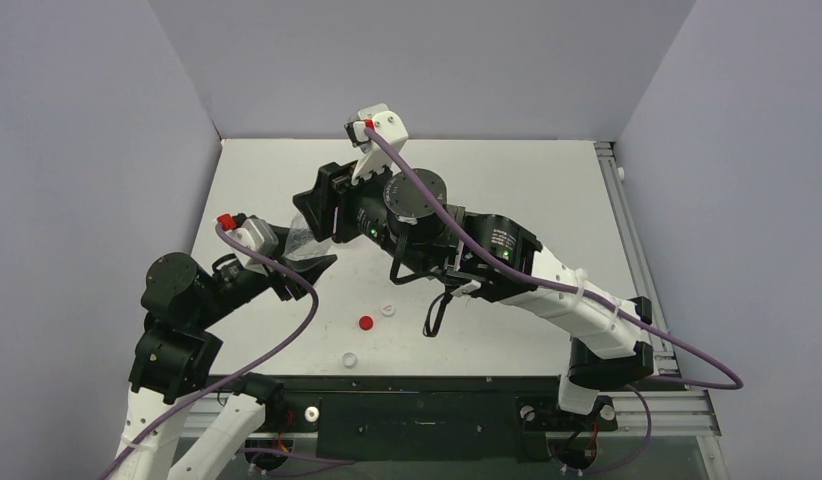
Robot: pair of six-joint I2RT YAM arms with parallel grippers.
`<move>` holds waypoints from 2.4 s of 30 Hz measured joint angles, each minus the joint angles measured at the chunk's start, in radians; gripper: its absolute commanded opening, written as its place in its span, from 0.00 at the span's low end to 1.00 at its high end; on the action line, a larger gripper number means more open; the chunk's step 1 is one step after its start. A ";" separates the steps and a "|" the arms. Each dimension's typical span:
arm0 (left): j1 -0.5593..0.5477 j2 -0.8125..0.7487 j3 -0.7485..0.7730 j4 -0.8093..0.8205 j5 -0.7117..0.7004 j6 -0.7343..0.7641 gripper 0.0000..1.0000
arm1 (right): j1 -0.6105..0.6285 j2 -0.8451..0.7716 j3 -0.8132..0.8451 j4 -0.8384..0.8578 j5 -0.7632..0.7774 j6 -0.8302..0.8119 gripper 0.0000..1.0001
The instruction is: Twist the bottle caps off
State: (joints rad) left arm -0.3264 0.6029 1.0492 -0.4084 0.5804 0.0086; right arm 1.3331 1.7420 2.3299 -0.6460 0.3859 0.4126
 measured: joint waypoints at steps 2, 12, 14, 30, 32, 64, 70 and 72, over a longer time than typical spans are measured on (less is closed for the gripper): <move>0.000 0.000 0.000 0.000 0.000 0.000 0.14 | -0.004 0.001 -0.002 0.001 -0.002 0.005 0.30; 0.002 0.001 -0.004 0.007 0.093 -0.087 0.14 | -0.011 -0.063 -0.106 0.061 -0.056 -0.014 0.00; 0.002 -0.003 -0.013 0.039 0.155 -0.147 0.13 | -0.018 -0.102 -0.153 0.085 -0.131 -0.042 0.00; -0.001 0.011 -0.022 0.290 0.525 -0.502 0.08 | -0.089 -0.246 -0.291 0.181 -0.674 -0.142 0.76; 0.000 0.010 -0.018 0.249 0.481 -0.435 0.10 | -0.075 -0.256 -0.292 0.164 -0.555 -0.142 0.78; 0.001 -0.044 -0.041 0.044 0.003 0.021 0.14 | 0.060 -0.037 -0.121 0.083 0.088 -0.064 0.00; 0.005 -0.053 -0.059 0.073 0.138 -0.111 0.17 | 0.005 -0.150 -0.267 0.142 -0.174 -0.114 0.00; 0.005 -0.055 -0.069 0.105 0.216 -0.188 0.17 | -0.015 -0.196 -0.323 0.167 -0.309 -0.134 0.00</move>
State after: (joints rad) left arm -0.3210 0.5480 0.9806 -0.3038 0.7959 -0.1799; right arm 1.3178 1.5463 2.0064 -0.4789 0.0765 0.2783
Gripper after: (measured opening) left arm 0.466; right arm 0.330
